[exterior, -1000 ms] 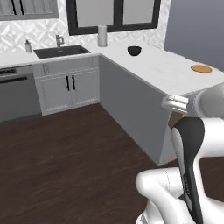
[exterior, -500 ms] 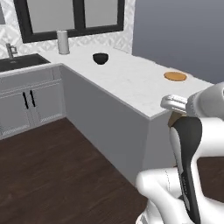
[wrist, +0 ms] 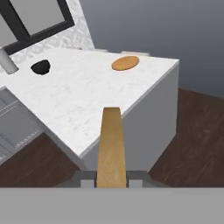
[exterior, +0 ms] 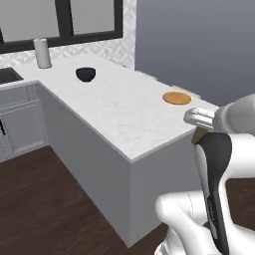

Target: Start the toaster. Once the lever pops up, take the bread to the plate on the dining counter.

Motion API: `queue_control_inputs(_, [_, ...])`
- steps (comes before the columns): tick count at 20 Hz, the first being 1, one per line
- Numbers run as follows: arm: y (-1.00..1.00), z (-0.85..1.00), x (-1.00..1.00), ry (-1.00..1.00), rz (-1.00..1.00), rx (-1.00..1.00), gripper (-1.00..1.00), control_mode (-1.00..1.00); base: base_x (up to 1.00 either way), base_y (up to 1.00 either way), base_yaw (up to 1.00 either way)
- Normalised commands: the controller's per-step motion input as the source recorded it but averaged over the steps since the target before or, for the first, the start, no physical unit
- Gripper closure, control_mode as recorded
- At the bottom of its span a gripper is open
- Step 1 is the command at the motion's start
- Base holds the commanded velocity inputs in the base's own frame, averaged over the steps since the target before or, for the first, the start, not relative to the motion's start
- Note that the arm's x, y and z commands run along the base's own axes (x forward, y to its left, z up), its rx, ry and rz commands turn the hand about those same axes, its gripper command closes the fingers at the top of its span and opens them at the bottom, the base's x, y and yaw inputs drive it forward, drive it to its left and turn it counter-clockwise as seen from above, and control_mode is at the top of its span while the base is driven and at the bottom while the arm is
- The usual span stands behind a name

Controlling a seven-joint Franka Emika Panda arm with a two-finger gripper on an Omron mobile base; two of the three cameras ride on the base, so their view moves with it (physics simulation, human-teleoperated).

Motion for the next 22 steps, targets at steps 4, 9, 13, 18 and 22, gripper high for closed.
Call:
queue_control_inputs(4, [0.00, 0.00, 0.00, 0.00, 0.00, 0.00, 1.00, 1.00, 0.51, -1.00, 0.20])
queue_control_inputs(9, [0.00, 0.00, 0.00, 0.00, 0.00, 0.00, 1.00, 1.00, 0.41, -1.00, 0.33])
queue_control_inputs(13, [0.00, 0.00, 0.00, 0.00, 0.00, 0.00, 1.00, 1.00, 0.35, -1.00, 0.40])
queue_control_inputs(18, [0.00, 0.00, 0.00, 0.00, 0.00, 0.00, 1.00, 1.00, 0.32, -1.00, 0.40])
queue_control_inputs(22, [0.00, 0.00, 0.00, 0.00, 0.00, 0.00, 1.00, 1.00, 0.25, -1.00, 0.45])
